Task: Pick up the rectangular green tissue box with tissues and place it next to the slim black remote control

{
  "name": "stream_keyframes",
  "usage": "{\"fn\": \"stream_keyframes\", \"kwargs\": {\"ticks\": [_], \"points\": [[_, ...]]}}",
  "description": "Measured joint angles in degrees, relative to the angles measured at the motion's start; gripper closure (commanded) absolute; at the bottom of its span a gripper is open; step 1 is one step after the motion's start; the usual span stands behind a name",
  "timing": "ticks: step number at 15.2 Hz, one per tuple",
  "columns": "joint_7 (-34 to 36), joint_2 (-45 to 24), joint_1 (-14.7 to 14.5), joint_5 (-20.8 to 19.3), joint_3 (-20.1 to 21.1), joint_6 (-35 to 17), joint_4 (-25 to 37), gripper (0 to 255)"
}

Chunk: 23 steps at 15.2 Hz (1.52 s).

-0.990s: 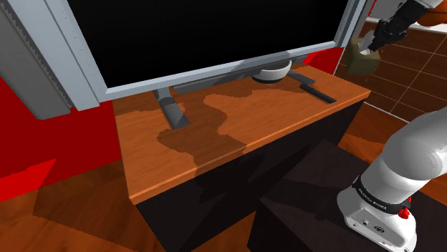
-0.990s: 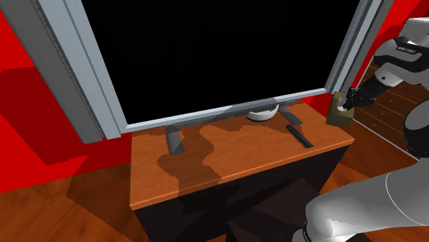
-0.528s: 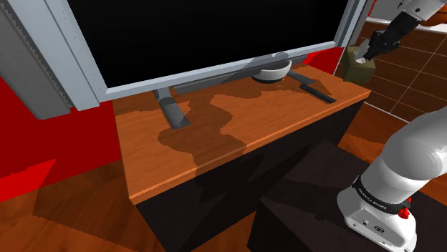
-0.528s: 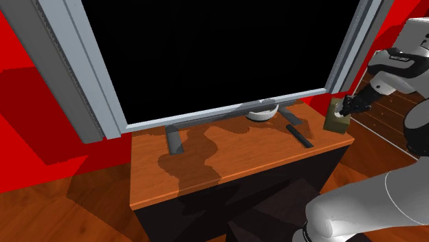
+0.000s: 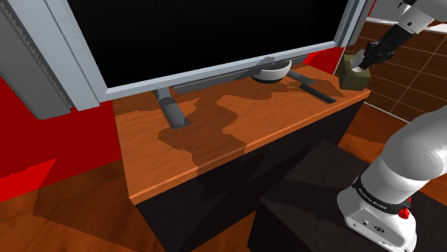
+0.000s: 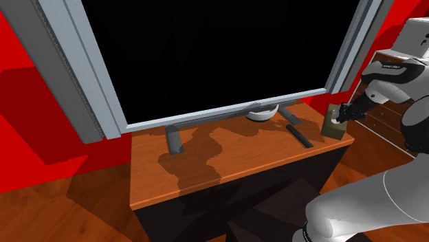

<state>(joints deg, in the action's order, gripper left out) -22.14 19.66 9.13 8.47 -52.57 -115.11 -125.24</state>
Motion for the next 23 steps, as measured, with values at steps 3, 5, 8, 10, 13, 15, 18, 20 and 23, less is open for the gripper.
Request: {"fn": "stream_keyframes", "kwargs": {"ticks": [3,5,8,10,13,15,18,20,23], "points": [[-1.3,-0.9,-0.5,0.8,-1.0,-2.2,-1.7,255],[-1.9,-1.4,-0.7,1.1,-1.4,-3.0,-2.2,255],[-1.9,-1.3,-0.7,1.1,-1.4,-3.2,-2.5,255],[-1.9,-1.3,-0.7,1.1,-1.4,-3.2,-2.5,255],[-1.9,-1.3,-0.7,1.1,-1.4,-3.2,-2.5,0],[-1.9,-1.3,-0.7,1.1,-1.4,-3.2,-2.5,0],[-1.8,-1.0,-0.4,0.8,-1.3,-2.4,-1.9,0],[-1.0,-0.2,0.2,0.0,-0.9,0.3,0.3,0],[-0.1,1.2,1.1,-1.2,-0.2,3.3,2.3,0]]}}
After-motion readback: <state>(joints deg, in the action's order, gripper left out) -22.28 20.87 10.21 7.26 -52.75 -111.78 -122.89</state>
